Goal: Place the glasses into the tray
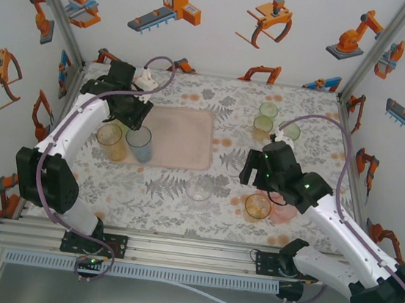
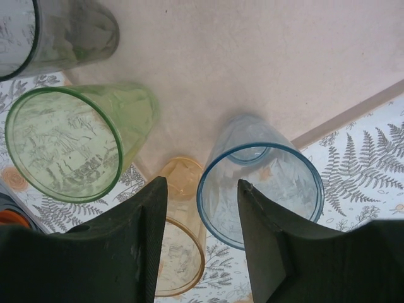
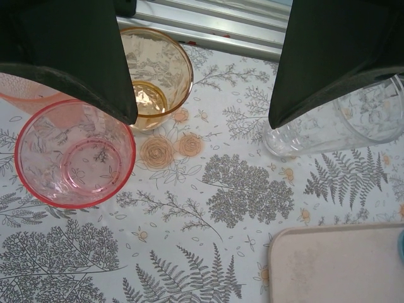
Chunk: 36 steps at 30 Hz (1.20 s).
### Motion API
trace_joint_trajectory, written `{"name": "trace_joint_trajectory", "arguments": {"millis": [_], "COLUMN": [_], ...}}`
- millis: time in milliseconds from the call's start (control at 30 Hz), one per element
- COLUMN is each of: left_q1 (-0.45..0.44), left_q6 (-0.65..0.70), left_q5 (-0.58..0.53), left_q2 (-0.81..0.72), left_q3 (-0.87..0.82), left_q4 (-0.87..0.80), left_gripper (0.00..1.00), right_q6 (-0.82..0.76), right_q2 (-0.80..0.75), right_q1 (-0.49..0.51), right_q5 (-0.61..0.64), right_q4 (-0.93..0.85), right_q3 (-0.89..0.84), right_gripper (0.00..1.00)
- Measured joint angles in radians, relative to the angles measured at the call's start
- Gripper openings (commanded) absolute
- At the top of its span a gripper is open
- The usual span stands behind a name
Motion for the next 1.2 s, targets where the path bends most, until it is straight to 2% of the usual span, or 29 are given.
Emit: {"name": "trace_joint_trajectory", "arguments": {"millis": [167,200,467,633,833,1000,1200], "left_q1": [-0.006,-0.010,-0.041,-0.042,-0.036,-0.019,-0.002], "left_q6": [0.000,-0.001,-0.022,-0.039,-0.087,-0.148,-0.190], "left_q5": [0.011,0.013,0.034,0.030,0.006,-0.012,0.002], "left_q2": [-0.010,-0.019,-0.178,-0.309,-0.458,-0.483,-0.480], "left_q3": [0.041,0.047,0.061,0.053,-0.045,-0.100,-0.103], "left_q4": [-0.040,-0.046,-0.087,-0.092,-0.077,-0.066,-0.056], "left_gripper": [0.50,0.55,0.69,0.77,0.81,0.87,0.88], "right_q6": [-0.045,-0.055,-0.122,-0.158,-0.171,-0.171,-0.142], "right_q2": [0.039,0.045,0.082,0.151,0.240,0.273,0.295], "right_q1": [0.000,0.000,0.007,0.077,0.184,0.257,0.277], "right_q5": [0.011,0.012,-0.035,-0.080,-0.073,-0.026,0.005], "right_q4": [-0.063,-0.072,-0.075,-0.063,-0.021,-0.003,-0.001], "right_q3": [0.078,0.098,0.164,0.188,0.223,0.240,0.241], "right_gripper": [0.76,0.76,0.67,0.66,0.66,0.67,0.66]}}
